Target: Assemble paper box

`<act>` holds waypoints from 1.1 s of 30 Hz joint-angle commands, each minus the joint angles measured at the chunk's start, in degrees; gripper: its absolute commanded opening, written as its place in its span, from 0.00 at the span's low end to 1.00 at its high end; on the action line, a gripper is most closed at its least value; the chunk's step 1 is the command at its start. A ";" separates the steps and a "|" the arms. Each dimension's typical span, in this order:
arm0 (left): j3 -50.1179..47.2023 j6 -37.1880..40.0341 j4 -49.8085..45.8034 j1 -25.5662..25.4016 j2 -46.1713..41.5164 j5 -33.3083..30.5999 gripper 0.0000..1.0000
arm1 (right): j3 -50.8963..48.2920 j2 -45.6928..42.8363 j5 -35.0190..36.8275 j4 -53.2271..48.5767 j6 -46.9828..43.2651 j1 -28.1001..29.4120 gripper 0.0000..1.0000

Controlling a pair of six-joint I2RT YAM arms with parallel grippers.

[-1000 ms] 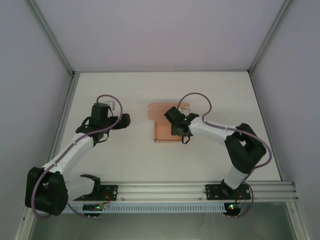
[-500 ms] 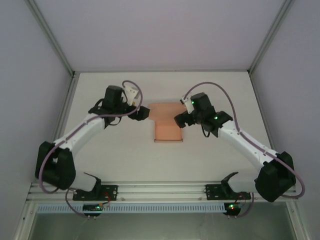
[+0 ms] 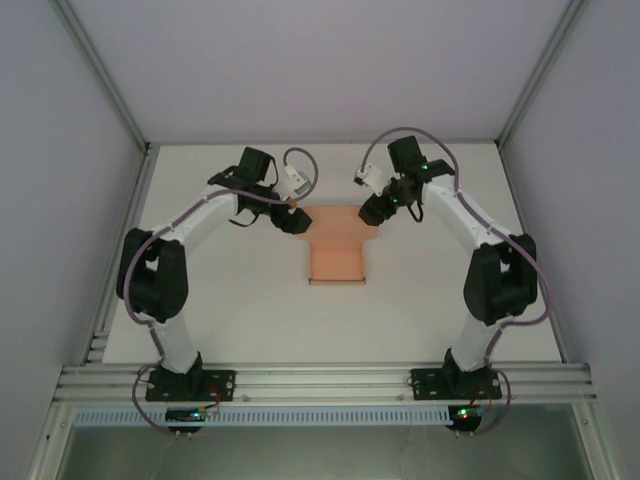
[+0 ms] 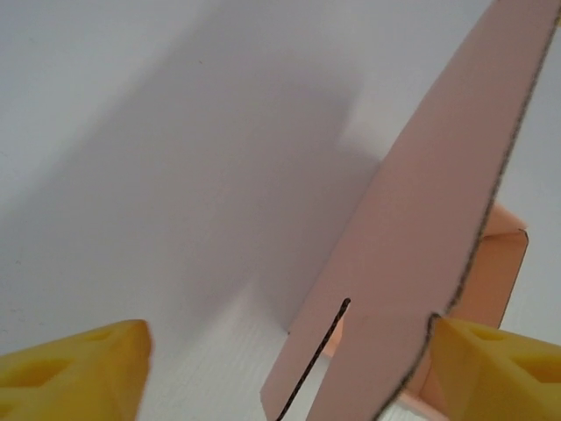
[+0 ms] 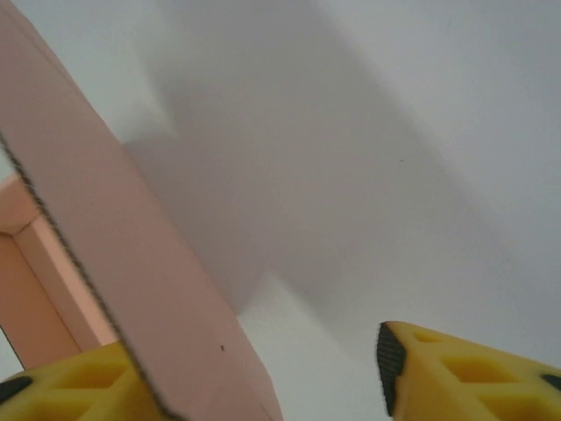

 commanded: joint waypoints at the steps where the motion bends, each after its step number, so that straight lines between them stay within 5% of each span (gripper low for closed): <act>1: 3.55 4.34 -4.99 -0.58 1.63 3.30 0.69 | 2.49 1.47 -4.15 -7.17 -4.29 -0.53 0.56; 5: 4.36 4.69 -5.75 -1.03 2.19 2.21 0.43 | 1.91 2.44 -3.01 -7.80 -4.72 -0.74 0.54; 14: 4.60 6.12 -7.45 -2.17 2.71 0.15 0.35 | 0.34 3.08 -2.63 -7.37 -5.96 -0.88 0.38; 20: 4.39 4.45 -6.65 -3.40 2.21 -4.47 0.01 | -0.71 1.98 -2.09 -6.62 -5.82 -0.53 0.19; 27: 4.54 -5.31 -1.55 -5.11 0.09 -16.92 0.00 | -4.06 -3.40 3.34 0.87 2.89 0.86 0.08; 33: 5.77 -19.60 2.99 -6.92 -1.80 -28.70 0.00 | -6.71 -7.48 13.90 13.49 30.37 3.69 0.03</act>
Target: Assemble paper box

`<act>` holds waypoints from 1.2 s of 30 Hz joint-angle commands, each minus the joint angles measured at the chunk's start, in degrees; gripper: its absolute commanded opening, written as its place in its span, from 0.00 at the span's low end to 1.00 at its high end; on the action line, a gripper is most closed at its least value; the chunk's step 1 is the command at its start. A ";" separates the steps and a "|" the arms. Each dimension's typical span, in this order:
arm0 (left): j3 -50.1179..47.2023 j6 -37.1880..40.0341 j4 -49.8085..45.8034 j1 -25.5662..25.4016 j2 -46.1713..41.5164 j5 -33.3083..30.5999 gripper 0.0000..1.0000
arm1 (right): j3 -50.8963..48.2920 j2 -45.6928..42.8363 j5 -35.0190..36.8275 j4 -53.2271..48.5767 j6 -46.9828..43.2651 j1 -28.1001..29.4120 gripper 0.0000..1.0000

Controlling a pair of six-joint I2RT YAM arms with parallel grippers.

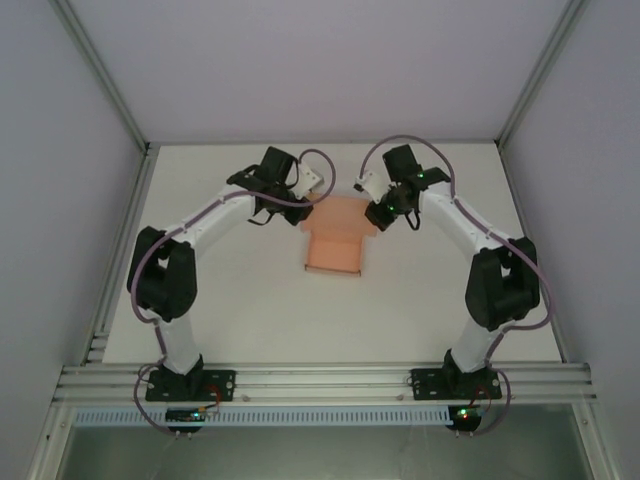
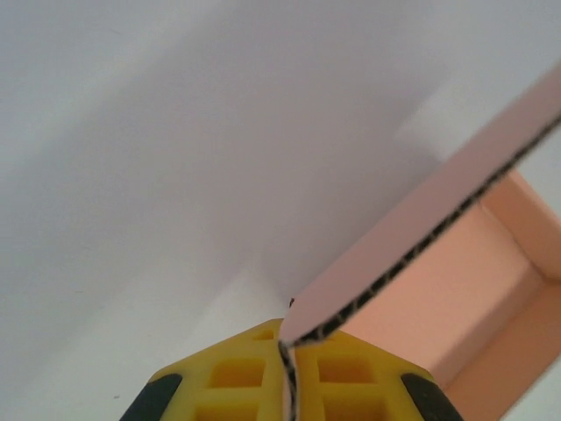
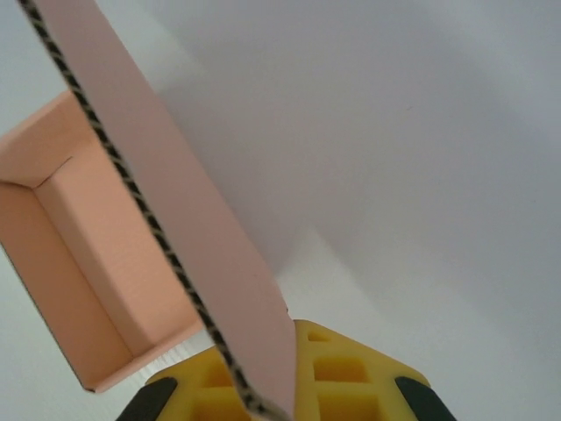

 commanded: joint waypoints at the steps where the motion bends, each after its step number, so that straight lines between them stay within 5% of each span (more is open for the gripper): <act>1: 1.16 -11.41 2.74 -0.68 -3.11 -9.21 0.00 | -1.31 -3.62 7.50 11.35 22.85 1.10 0.02; 6: -2.87 -23.40 10.90 -1.42 -4.30 -9.93 0.00 | -5.17 -4.53 15.30 20.58 43.07 2.96 0.02; 12: -6.45 -33.29 19.57 -1.89 -3.30 -8.41 0.00 | -5.81 -2.17 18.39 26.96 52.89 5.09 0.01; 26: -3.47 -45.46 26.19 -3.34 5.77 -7.17 0.02 | -10.06 3.20 24.23 36.48 56.84 9.63 0.02; 36: -6.22 -47.40 29.88 -5.59 6.09 -7.07 0.02 | -13.54 3.21 30.37 39.27 56.17 13.03 0.02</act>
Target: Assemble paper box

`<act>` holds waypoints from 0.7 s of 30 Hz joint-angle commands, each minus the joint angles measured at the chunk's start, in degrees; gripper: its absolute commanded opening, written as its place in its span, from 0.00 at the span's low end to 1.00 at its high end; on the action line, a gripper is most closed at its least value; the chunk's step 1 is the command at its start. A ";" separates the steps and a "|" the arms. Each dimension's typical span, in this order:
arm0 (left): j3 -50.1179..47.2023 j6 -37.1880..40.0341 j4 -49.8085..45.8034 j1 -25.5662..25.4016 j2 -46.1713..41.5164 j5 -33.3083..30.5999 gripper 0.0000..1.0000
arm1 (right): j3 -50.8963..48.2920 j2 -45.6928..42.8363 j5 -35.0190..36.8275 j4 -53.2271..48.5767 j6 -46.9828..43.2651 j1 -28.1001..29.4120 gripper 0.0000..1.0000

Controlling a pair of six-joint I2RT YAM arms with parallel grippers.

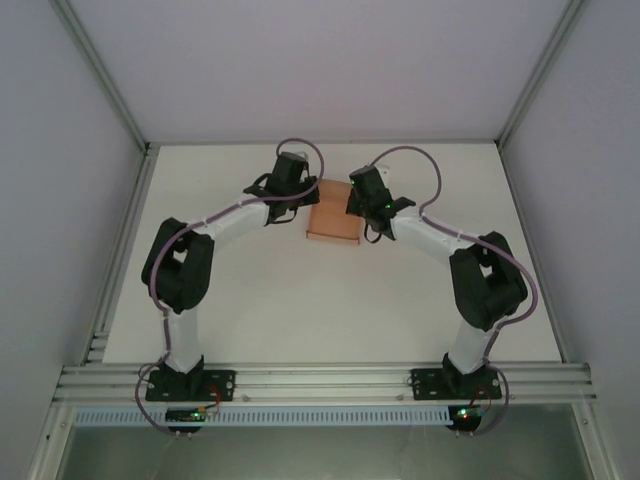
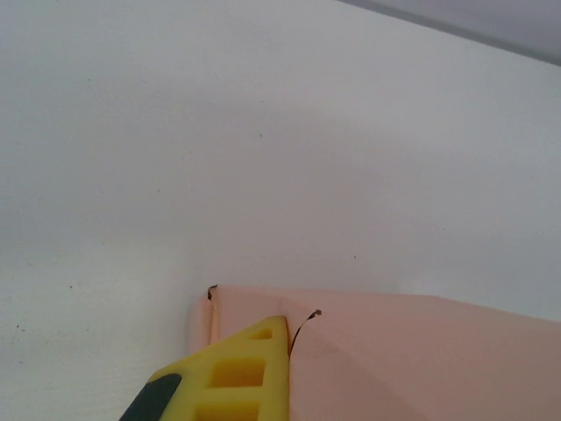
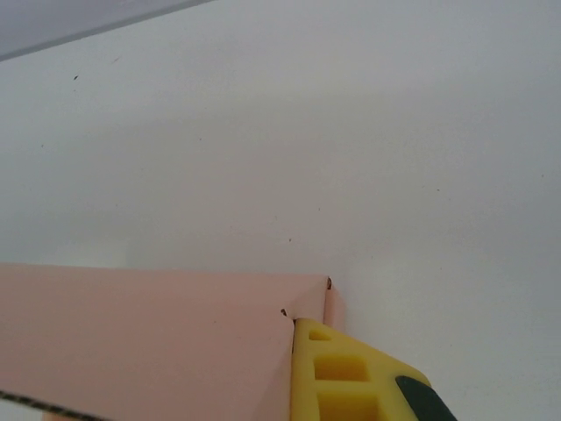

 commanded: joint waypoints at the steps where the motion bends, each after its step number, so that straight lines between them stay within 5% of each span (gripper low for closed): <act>1: -2.69 -3.56 5.28 -3.52 0.20 5.96 0.02 | -2.52 0.00 0.08 6.55 1.52 2.95 0.02; 6: -8.68 -3.00 8.68 -4.49 -0.32 7.48 0.01 | -7.39 -0.31 0.59 11.33 1.15 3.71 0.01; 16: -17.59 2.25 5.93 -6.15 -6.28 0.14 0.05 | -19.95 -2.86 4.08 20.71 -6.17 6.60 0.00; 21: -18.55 4.37 3.77 -6.88 -8.26 -1.13 0.19 | -23.12 -4.11 4.43 21.83 -8.08 7.34 0.00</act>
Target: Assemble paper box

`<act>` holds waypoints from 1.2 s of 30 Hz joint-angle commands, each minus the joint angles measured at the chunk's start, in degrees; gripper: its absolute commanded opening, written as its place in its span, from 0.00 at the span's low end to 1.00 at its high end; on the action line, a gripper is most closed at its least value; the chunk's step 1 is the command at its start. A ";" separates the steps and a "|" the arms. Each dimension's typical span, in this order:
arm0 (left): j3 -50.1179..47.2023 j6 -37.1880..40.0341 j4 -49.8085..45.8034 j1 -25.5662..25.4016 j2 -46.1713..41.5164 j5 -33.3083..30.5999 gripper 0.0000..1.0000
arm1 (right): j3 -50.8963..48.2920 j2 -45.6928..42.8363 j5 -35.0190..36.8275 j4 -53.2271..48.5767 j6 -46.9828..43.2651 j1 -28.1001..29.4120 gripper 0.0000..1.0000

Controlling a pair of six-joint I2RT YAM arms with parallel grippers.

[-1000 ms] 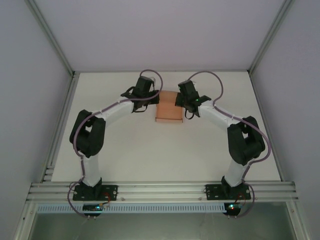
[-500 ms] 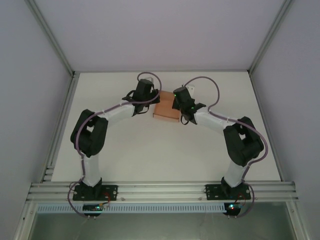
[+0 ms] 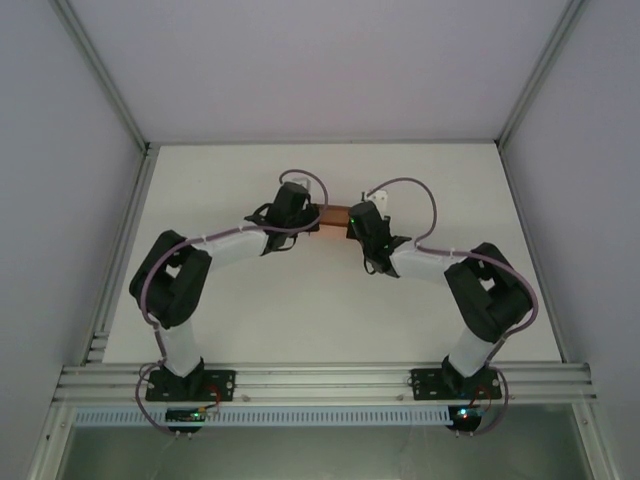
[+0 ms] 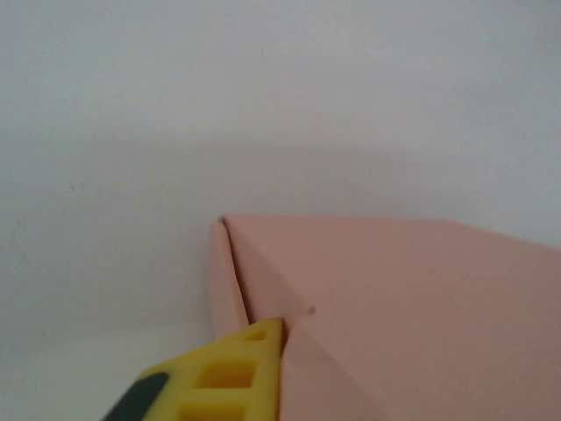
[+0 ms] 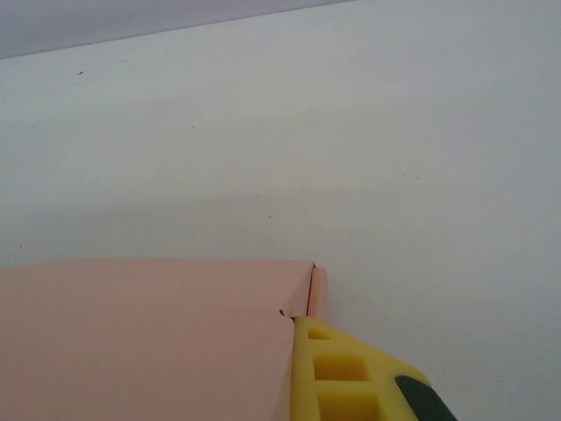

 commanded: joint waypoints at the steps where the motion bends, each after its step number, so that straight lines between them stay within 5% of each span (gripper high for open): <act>1: -1.26 2.27 -6.29 -2.07 -1.85 2.88 0.21 | -3.18 0.04 -4.51 -2.23 -2.69 2.13 0.00; 7: -2.92 2.78 -8.72 -2.12 -7.66 2.32 0.62 | -6.26 -1.51 -5.17 0.77 -6.55 2.68 0.00; 11: -2.23 3.53 -14.61 -2.21 -12.51 1.15 1.00 | -7.28 -1.44 -5.29 1.64 -8.49 3.18 0.01; 18: 1.55 0.67 -26.13 -0.12 -17.69 -4.92 1.00 | -10.19 -1.16 -5.07 6.35 -12.79 4.28 0.02; 30: 0.61 -6.25 -9.70 14.72 -3.59 31.10 1.00 | -14.14 1.07 -3.91 14.45 -18.05 7.30 0.07; 36: -2.03 -8.27 -6.79 14.64 -0.48 33.64 0.83 | -15.39 0.99 -2.34 15.35 -19.35 9.02 0.11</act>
